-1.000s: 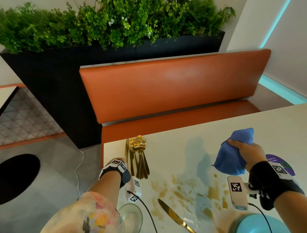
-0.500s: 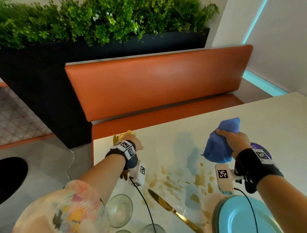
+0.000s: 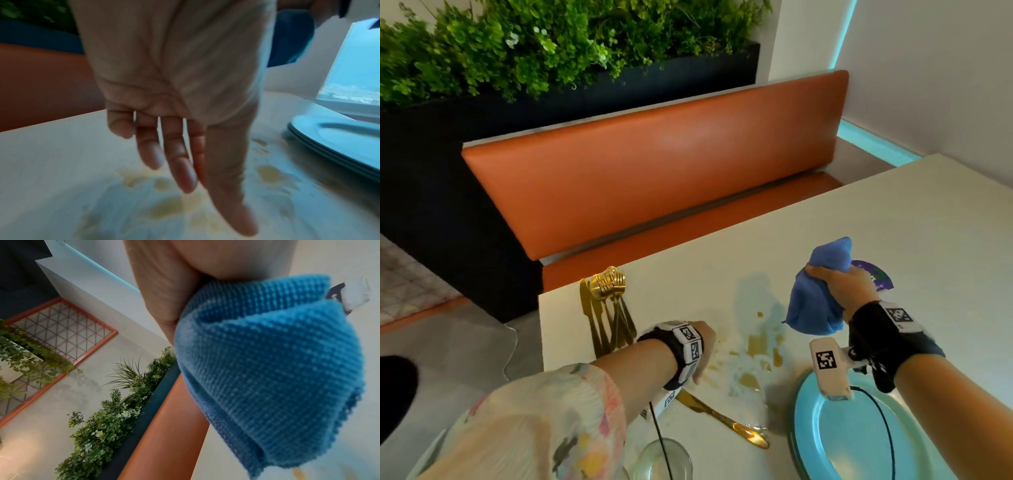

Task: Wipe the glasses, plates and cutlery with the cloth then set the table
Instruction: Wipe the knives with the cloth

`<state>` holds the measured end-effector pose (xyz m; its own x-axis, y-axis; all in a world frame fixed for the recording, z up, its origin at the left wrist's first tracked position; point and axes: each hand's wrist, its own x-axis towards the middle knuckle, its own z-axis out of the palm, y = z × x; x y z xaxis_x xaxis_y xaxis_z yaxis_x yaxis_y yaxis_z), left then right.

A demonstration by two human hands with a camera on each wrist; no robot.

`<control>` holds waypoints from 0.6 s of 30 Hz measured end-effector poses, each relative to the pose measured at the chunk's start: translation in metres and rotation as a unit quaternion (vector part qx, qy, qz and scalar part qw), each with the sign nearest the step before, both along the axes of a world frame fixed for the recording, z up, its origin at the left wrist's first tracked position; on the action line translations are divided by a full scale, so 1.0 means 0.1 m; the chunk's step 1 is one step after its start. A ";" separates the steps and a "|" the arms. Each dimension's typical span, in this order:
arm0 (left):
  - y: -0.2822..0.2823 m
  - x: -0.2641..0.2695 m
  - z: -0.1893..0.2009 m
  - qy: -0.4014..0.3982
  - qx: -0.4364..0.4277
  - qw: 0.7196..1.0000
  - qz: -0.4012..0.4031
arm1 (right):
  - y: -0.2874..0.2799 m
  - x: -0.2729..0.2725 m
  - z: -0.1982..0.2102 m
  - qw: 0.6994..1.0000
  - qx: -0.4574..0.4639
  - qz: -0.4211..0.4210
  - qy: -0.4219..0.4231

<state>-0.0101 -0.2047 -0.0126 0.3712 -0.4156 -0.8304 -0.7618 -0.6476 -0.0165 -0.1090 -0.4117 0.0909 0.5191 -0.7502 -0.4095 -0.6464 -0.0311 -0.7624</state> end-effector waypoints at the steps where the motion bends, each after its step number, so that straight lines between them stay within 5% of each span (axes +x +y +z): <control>1: -0.05 -0.08 0.03 0.024 -0.004 1.000 -0.002 | -0.01 -0.05 -0.02 1.000 0.010 -0.007 0.004; 10: -0.37 -0.44 -0.26 0.130 -0.034 0.986 -0.096 | -0.15 -0.24 -0.12 0.997 0.046 -0.054 -0.017; 13: -0.45 -0.61 -0.16 0.092 0.006 0.983 -0.159 | -0.21 -0.29 -0.16 0.997 0.054 -0.056 -0.025; 18: -0.32 -0.73 -0.02 0.024 -0.090 0.968 -0.233 | -0.25 -0.33 -0.31 0.998 0.042 -0.045 -0.032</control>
<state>-0.0827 -0.2369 -0.0148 0.0714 -0.6681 -0.7406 -0.9693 -0.2217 0.1066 -0.1420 -0.4365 0.0602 0.4782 -0.7597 -0.4407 -0.5932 0.0908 -0.8000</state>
